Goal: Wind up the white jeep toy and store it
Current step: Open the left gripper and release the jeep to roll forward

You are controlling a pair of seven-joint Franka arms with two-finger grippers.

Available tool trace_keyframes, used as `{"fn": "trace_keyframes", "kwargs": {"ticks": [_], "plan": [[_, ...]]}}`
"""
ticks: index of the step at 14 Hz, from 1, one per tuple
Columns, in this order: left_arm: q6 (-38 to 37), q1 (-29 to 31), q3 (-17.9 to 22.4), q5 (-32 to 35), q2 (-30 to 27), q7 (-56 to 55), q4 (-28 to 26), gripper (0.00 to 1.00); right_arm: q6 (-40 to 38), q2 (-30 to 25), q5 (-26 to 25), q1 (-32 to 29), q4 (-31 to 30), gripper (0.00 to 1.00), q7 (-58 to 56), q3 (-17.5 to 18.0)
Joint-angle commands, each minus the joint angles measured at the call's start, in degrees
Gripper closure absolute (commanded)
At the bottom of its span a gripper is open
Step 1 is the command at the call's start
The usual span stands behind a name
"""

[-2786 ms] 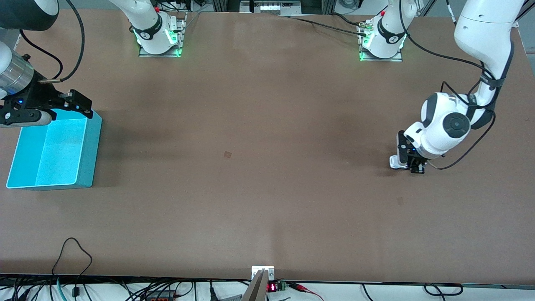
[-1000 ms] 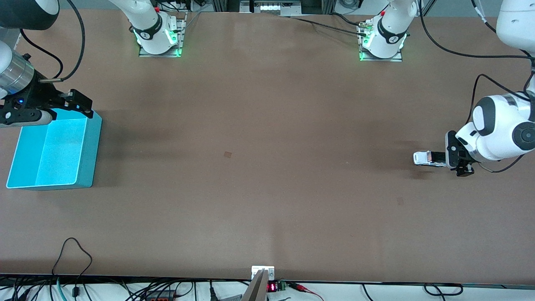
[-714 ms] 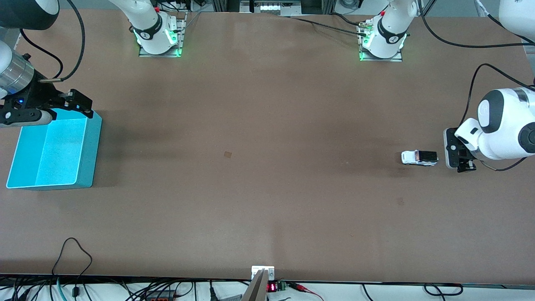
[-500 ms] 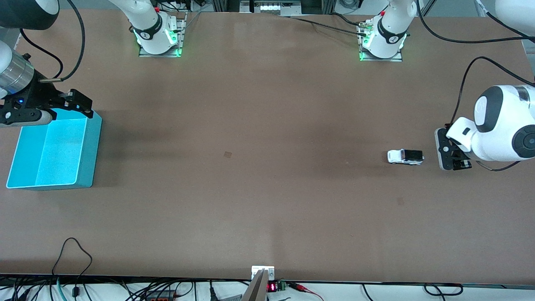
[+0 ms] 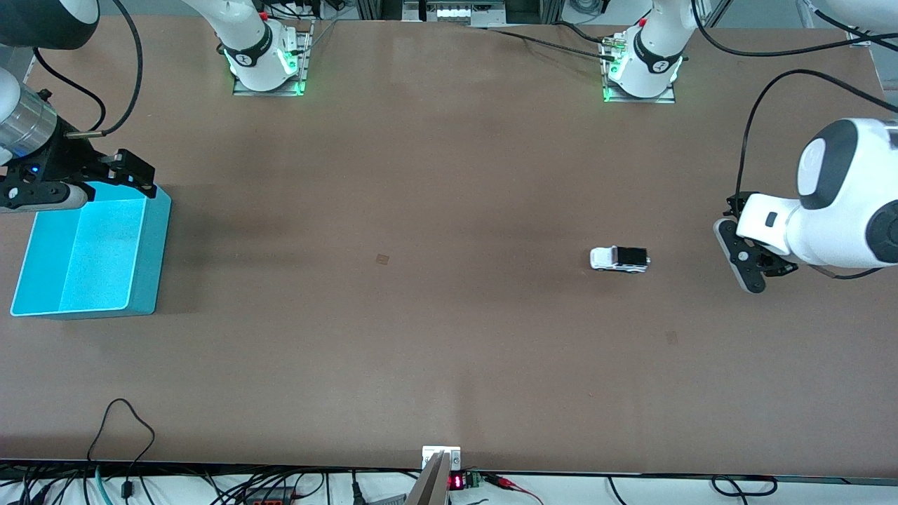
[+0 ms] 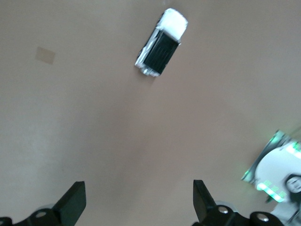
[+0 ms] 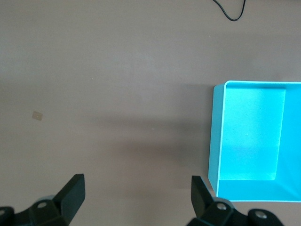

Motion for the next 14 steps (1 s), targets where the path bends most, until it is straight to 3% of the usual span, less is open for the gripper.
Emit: {"fn": "trace_keyframes", "kwargs": {"ticks": [1, 6, 9, 11, 14], "plan": [[-4.7, 0.4, -0.2, -1.5, -1.7, -6.9, 3.7, 0.00, -0.7, -1.3, -0.3, 0.2, -0.8, 0.00, 0.7, 0.2], [-6.1, 0.7, 0.1, -3.5, -7.2, -15.5, 3.4, 0.00, -0.6, -1.3, -0.3, 0.2, -0.7, 0.00, 0.7, 0.2], [-4.4, -0.2, 0.5, -4.0, -13.6, -28.9, -0.7, 0.00, -0.7, -1.3, -0.3, 0.2, -0.8, 0.00, 0.7, 0.2], [-2.4, -4.0, 3.8, -5.0, -17.1, -36.5, -3.7, 0.00, -0.7, -1.3, -0.3, 0.2, -0.8, 0.00, 0.7, 0.2], [0.3, -12.0, 13.2, -10.4, -19.9, -47.7, -6.9, 0.00, -0.6, -1.3, -0.3, 0.2, -0.8, 0.00, 0.7, 0.2]]}}
